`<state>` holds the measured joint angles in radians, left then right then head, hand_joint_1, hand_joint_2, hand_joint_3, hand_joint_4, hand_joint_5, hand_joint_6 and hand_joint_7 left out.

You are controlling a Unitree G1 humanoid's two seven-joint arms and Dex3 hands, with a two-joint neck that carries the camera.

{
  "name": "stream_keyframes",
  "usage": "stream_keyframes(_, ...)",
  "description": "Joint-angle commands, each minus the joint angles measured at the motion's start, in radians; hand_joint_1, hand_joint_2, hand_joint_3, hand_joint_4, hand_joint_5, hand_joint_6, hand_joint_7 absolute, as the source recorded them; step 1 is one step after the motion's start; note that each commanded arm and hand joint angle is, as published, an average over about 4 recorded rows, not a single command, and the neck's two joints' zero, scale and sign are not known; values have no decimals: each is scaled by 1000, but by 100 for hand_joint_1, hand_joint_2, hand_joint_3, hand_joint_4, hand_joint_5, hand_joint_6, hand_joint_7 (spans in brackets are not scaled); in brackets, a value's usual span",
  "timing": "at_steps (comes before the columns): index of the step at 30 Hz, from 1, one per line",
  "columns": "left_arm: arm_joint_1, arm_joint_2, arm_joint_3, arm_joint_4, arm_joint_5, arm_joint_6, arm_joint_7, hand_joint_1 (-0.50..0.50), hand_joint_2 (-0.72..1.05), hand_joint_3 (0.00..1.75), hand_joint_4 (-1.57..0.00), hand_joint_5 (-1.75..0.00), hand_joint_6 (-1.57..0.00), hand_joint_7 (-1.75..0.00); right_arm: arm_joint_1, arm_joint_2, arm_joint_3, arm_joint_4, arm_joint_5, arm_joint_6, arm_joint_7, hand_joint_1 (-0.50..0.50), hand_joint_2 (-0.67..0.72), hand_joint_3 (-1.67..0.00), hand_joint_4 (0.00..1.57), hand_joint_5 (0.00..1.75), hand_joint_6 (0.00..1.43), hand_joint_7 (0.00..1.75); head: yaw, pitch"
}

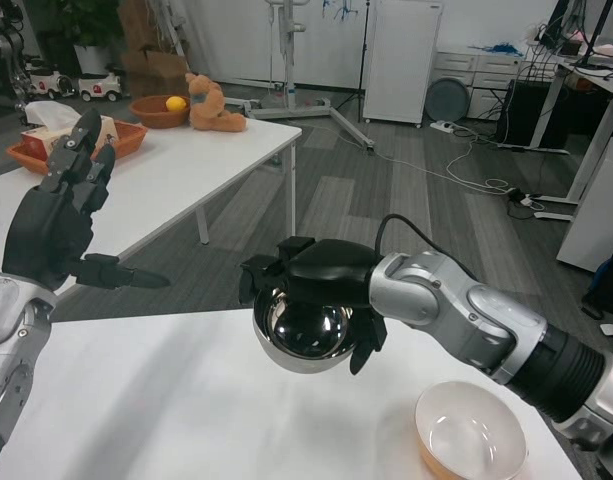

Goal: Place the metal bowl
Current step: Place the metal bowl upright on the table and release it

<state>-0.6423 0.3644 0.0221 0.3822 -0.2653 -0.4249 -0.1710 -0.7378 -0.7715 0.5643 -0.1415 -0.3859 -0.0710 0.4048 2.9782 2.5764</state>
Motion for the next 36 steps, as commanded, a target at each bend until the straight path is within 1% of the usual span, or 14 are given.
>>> stream_keyframes(1,-11,1,-2,5,-5,-8,-1,-50,16,0,0,0,0,0,-23,1,-6,3,10,-7,5,-33,-60,-159,111,165,134,140,3,2)
stream_keyframes(6,-13,1,-3,7,-5,-8,-1,-50,16,0,0,0,0,0,-25,1,-6,5,10,-13,5,-33,-62,-159,111,165,134,140,7,1)
stream_keyframes(10,-14,1,-3,7,-5,-15,-1,-50,16,0,0,0,0,0,-25,1,-4,5,10,-13,5,-33,-60,-159,111,165,134,140,13,5)
stream_keyframes(11,-14,1,-3,7,-5,-17,-1,-50,18,0,0,0,0,0,-25,1,-3,5,10,-13,5,-33,-60,-159,111,165,134,140,13,6)
stream_keyframes(18,-7,1,-4,4,-6,-18,-1,-50,16,0,0,0,0,0,-25,1,14,3,9,-14,5,-33,-60,-159,111,165,134,140,13,4)
stream_keyframes(20,-4,1,-4,2,-6,-18,0,-50,16,0,0,0,0,0,-25,2,32,4,2,-16,5,-33,-60,-159,111,165,134,140,13,4)
stream_keyframes(23,-2,1,-5,1,-7,-18,0,-50,16,0,0,0,0,0,-27,5,67,10,-11,-19,5,-35,-60,-159,111,165,134,140,13,-14)
stream_keyframes(24,-1,1,-6,1,-7,-18,0,-50,16,0,0,0,0,0,-29,7,82,13,-14,-20,5,-35,-62,-159,111,165,134,140,12,-25)
stream_keyframes(25,0,1,-7,1,-7,-18,0,-50,16,0,0,0,0,0,-32,9,100,19,-17,-22,4,-35,-64,-159,111,165,134,140,12,-24)
stream_keyframes(27,1,1,-8,0,-8,-18,0,-50,16,0,0,0,0,0,-38,13,139,32,-22,-26,4,-33,-64,-159,113,165,134,140,12,-35)
stream_keyframes(29,2,1,-8,-1,-8,-18,0,-50,16,0,0,0,0,0,-43,18,168,44,-26,-28,3,-33,-60,-159,114,165,134,140,14,-42)
stream_keyframes(33,7,1,-10,-3,-10,-18,1,-50,16,0,0,0,0,0,-49,34,231,79,-42,-32,2,-33,-60,-159,114,165,134,140,19,-60)
stream_keyframes(36,11,1,-10,-4,-15,-20,0,-50,16,0,0,0,0,0,-50,52,268,118,-70,-56,-1,-33,-60,-159,114,165,134,140,27,-78)
